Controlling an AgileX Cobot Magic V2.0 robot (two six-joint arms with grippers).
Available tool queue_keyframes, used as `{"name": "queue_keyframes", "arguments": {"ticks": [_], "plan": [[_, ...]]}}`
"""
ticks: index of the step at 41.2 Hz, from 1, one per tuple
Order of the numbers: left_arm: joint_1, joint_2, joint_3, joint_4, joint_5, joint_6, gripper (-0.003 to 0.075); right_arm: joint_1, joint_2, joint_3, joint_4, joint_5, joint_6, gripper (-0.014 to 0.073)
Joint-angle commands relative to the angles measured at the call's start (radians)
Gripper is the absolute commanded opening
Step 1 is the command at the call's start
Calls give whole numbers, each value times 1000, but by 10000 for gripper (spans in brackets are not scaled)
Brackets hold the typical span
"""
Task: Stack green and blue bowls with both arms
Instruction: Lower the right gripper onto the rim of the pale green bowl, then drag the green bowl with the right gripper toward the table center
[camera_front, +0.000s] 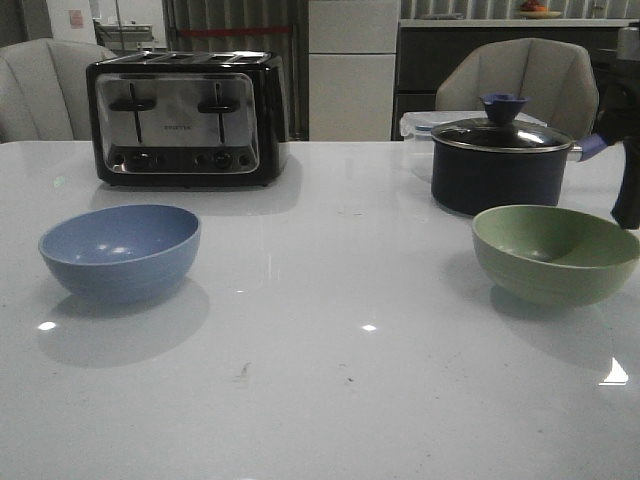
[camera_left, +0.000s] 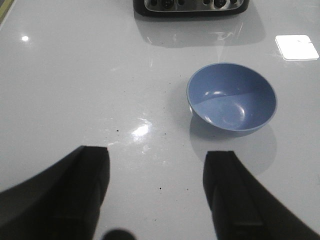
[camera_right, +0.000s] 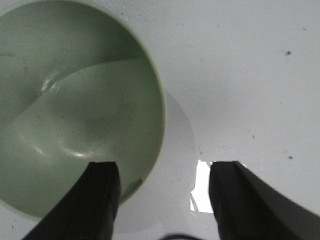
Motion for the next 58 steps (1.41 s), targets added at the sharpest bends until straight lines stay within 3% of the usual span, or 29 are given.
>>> {"name": "queue_keyframes", "arguments": {"ticks": [1, 9, 20, 26, 32, 40, 50, 58], "plan": [[-4, 7, -26, -8, -76, 0, 477, -10, 27, -80, 57, -5, -69, 500], [-4, 7, -26, -8, -76, 0, 477, -10, 131, -159, 68, 4, -69, 470], [-4, 7, -26, -8, -76, 0, 477, -10, 157, -183, 68, 20, -70, 185], [-4, 7, -26, -8, -76, 0, 477, -8, 147, -183, 68, 30, -78, 100], [-4, 7, -26, -8, -76, 0, 477, 27, 93, -183, 68, 42, -96, 92], [-4, 7, -26, -8, -80, 0, 477, 180, 22, -183, 68, 49, -100, 92], [-4, 7, -26, -8, -82, 0, 477, 392, 60, -182, 105, 33, -100, 92], [-4, 7, -26, -8, -82, 0, 477, 473, 111, -182, 131, -13, -100, 92]]}}
